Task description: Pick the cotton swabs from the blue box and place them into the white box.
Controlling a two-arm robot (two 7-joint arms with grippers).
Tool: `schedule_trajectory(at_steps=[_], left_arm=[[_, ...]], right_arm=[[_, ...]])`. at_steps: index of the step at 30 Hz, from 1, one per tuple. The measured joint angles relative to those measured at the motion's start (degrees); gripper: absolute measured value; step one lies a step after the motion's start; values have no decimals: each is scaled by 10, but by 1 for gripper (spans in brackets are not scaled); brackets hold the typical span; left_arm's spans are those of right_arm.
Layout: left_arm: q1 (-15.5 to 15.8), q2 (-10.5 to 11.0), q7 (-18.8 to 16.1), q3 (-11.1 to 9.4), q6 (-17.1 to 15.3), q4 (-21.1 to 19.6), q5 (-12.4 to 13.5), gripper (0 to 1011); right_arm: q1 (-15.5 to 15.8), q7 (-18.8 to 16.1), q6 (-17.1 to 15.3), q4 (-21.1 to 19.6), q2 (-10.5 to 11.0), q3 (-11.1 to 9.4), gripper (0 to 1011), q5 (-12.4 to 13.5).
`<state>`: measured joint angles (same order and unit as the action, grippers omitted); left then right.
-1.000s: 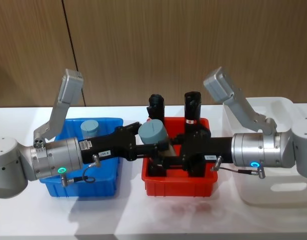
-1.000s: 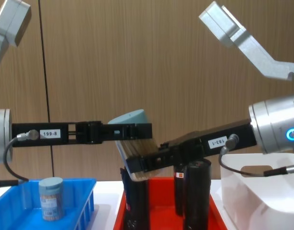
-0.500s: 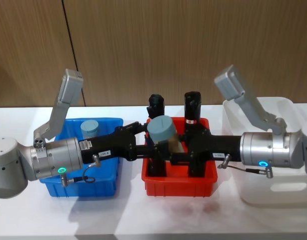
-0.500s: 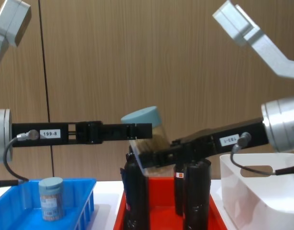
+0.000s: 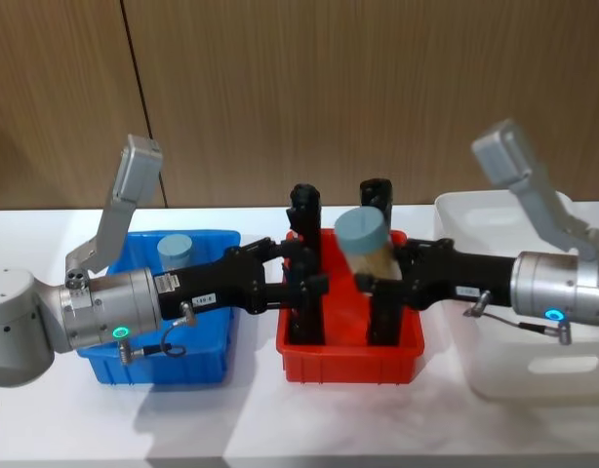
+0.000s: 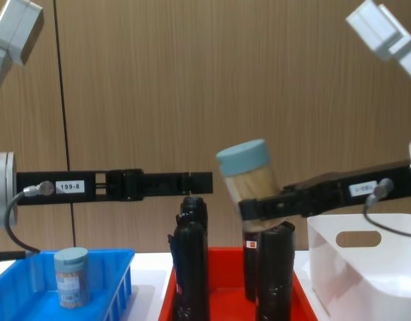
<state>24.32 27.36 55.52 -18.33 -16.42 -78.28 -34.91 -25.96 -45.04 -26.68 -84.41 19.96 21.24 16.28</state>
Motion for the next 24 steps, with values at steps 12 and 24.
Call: schedule_trajectory(at_steps=[12,24], left_arm=[[0,0,0,0,0,0,0,1004],[0,0,0,0,0,0,0,1004]], right_arm=[[13,52,15,-11,37,-34,665,34],[12,109,26,15,59,-59,665,41]])
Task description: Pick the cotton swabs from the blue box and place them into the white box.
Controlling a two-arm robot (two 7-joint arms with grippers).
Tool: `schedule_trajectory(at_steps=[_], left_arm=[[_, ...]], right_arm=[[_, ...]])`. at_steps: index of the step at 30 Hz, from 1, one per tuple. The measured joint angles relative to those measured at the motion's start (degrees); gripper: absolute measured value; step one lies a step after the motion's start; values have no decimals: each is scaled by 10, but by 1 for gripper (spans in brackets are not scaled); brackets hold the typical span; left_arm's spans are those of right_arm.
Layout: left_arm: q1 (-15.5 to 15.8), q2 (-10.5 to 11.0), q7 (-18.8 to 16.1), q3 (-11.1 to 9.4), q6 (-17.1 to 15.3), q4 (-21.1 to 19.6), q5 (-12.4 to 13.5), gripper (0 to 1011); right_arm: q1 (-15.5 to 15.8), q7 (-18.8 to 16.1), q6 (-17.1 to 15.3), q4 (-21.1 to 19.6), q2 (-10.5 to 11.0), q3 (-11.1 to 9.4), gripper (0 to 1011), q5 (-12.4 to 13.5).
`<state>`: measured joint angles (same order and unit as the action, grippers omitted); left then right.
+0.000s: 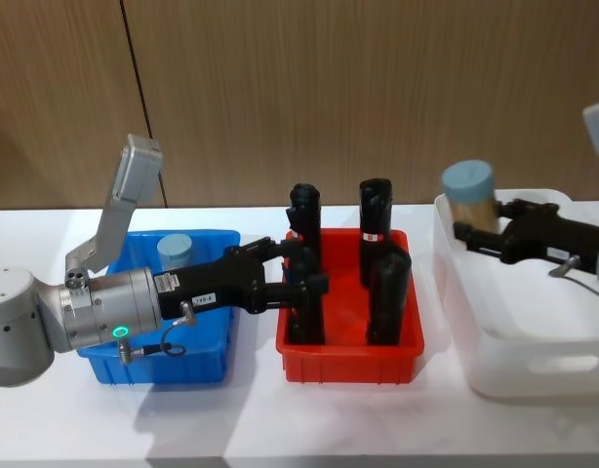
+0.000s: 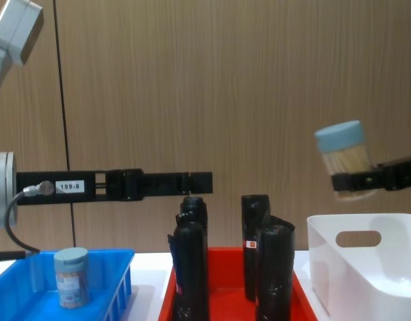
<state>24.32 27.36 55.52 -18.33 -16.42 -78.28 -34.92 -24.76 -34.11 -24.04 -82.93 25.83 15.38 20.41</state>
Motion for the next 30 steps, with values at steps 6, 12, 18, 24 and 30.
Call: schedule_trajectory(at_steps=[6,12,18,24,30], left_arm=[[0,0,0,0,0,0,0,1004],[0,0,0,0,0,0,0,1004],[0,0,0,0,0,0,0,1004],[0,0,0,0,0,0,0,1004],[0,0,0,0,0,0,0,1004]], right_arm=[[-4,22,6,21,4,-4,667,-11],[-11,42,12,54,5,-5,665,-32],[-18,50,12,84,4,-2,665,-55],[-23,51,14,106,2,2,665,-73],[-26,45,18,123,2,6,665,-86]])
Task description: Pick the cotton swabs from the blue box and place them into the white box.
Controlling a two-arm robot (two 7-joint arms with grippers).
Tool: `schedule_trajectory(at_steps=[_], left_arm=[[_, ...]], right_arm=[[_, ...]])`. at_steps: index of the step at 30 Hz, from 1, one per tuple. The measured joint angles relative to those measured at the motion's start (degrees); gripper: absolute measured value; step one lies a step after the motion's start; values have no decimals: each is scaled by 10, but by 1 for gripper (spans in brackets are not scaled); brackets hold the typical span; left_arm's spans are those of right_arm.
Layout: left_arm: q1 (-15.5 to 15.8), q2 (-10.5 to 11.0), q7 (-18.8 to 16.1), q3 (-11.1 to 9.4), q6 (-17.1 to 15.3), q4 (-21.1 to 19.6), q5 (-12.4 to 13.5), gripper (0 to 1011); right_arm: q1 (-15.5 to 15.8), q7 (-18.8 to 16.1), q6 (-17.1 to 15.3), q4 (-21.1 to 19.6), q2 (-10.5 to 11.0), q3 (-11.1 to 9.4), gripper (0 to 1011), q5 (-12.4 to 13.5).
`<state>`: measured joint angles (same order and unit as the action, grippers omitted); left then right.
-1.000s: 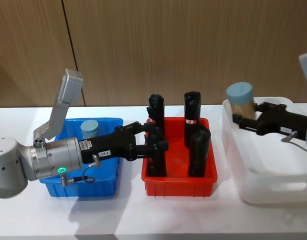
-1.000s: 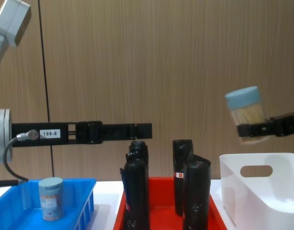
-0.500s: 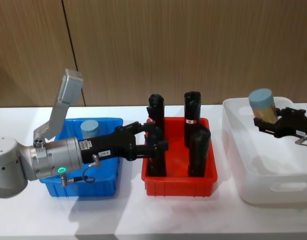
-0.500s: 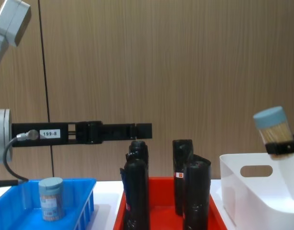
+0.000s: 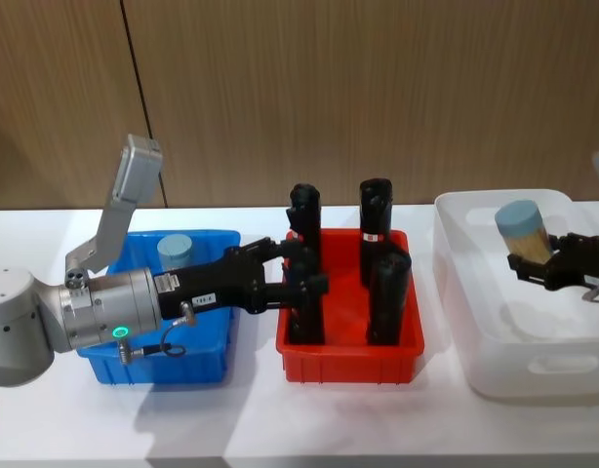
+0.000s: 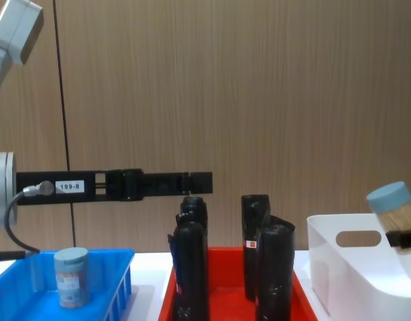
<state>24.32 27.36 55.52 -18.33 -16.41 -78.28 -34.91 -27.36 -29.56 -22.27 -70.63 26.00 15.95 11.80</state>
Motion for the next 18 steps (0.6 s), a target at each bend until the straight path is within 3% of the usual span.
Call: schedule_trajectory(at_steps=[4,14,18], left_arm=[[0,0,0,0,0,0,0,1004],[0,0,0,0,0,0,0,1004],[0,0,0,0,0,0,0,1004]], right_arm=[[-1,-4,2,6,0,1,718,-5],[0,-14,10,14,2,2,1001,-8],[1,-16,13,14,3,2,1001,-6]])
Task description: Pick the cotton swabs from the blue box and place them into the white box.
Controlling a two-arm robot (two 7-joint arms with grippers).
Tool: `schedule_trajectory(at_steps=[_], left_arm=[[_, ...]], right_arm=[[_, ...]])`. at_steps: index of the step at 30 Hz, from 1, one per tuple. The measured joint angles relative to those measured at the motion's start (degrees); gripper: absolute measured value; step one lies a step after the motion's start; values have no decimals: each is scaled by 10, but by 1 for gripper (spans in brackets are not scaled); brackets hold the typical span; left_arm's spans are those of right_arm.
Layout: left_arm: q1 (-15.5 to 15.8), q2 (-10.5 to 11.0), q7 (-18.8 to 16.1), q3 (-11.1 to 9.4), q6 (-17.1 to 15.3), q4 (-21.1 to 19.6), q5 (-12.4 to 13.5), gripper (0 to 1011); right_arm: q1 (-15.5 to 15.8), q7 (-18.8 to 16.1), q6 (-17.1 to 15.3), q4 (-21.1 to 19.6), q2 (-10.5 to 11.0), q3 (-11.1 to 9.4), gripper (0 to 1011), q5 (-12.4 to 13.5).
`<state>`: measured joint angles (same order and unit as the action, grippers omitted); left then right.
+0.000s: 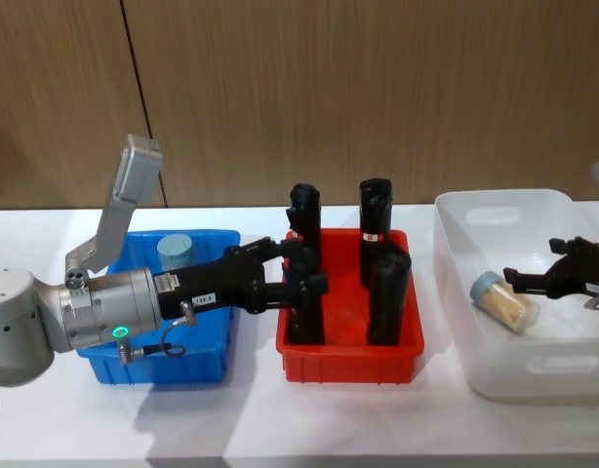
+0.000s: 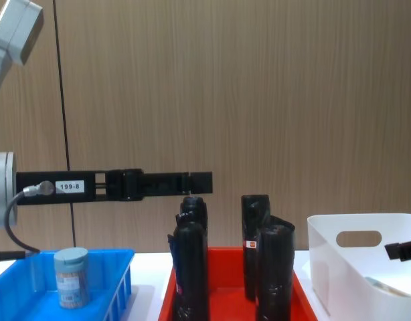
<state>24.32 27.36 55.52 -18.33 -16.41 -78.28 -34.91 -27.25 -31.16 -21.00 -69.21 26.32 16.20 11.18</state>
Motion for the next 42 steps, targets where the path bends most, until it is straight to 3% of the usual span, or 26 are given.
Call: schedule_trajectory(at_steps=[20,27,42], left_arm=[[-2,-1,-9,-1,2,-2,3,1004],[-9,-5,-47,-7,13,-12,20,1004],[-32,-16,-163,-23,46,-44,70,1004]], right_arm=[[11,3,9,-8,1,-2,1001,5],[40,32,29,-43,-7,-5,1001,11],[126,118,86,-141,-30,-15,1001,25]])
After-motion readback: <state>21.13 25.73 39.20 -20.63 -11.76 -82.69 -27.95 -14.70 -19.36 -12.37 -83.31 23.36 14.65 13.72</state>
